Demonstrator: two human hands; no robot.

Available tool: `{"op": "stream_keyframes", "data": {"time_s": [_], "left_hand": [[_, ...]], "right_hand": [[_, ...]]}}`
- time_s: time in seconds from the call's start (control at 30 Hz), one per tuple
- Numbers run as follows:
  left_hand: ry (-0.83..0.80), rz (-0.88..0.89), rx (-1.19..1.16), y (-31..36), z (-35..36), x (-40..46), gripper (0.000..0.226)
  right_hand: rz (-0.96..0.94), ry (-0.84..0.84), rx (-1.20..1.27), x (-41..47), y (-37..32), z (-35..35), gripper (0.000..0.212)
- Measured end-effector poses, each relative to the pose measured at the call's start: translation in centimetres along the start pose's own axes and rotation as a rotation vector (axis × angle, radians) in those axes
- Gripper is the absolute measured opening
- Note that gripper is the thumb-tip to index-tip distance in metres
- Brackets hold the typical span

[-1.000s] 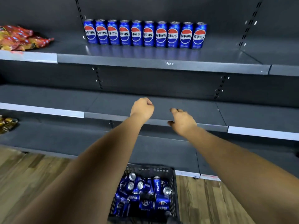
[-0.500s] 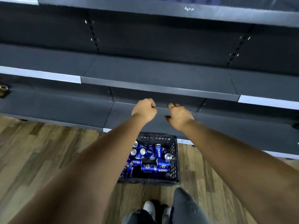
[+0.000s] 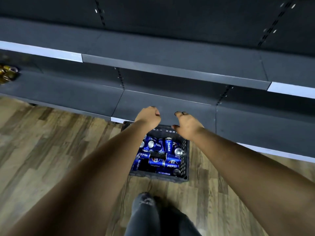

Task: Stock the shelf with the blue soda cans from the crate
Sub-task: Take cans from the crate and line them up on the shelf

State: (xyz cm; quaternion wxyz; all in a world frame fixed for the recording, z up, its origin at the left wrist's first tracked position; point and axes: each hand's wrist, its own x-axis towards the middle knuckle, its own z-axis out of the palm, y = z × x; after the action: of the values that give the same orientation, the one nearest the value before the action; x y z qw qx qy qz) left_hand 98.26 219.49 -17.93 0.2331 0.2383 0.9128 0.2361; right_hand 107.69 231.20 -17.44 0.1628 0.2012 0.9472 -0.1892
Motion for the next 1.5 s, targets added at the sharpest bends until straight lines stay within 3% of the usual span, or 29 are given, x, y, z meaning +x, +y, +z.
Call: {"op": "stream_keyframes", "data": {"time_s": [0.37,0.63,0.93,1.23,1.43,1.5], "left_hand": [[-0.088,0.009,-0.035,-6.8,8.9,3.8,0.023],[-0.145,0.025,0.161,-13.3,15.3,11.1,0.025],[-0.143,0.047,0.258,-19.0,23.4,17.5,0.029],[-0.191,-0.028,0.178,-23.9,29.8,20.4,0.028],[-0.249,-0.063,0.134,-27.0,35.1,21.5,0.017],[-0.269,-0.076,0.123,-28.2,37.1,21.4,0.022]], "right_hand": [[0.173,0.082,0.334,5.0,4.5,10.2,0.049],[0.17,0.122,0.36,12.3,5.2,20.0,0.033],[0.141,0.134,0.384,19.4,7.1,28.8,0.037],[0.166,0.055,0.295,24.1,9.8,36.7,0.035],[0.218,-0.089,0.093,25.1,11.9,42.6,0.041],[0.257,-0.158,0.023,25.1,12.6,44.7,0.043]]}}
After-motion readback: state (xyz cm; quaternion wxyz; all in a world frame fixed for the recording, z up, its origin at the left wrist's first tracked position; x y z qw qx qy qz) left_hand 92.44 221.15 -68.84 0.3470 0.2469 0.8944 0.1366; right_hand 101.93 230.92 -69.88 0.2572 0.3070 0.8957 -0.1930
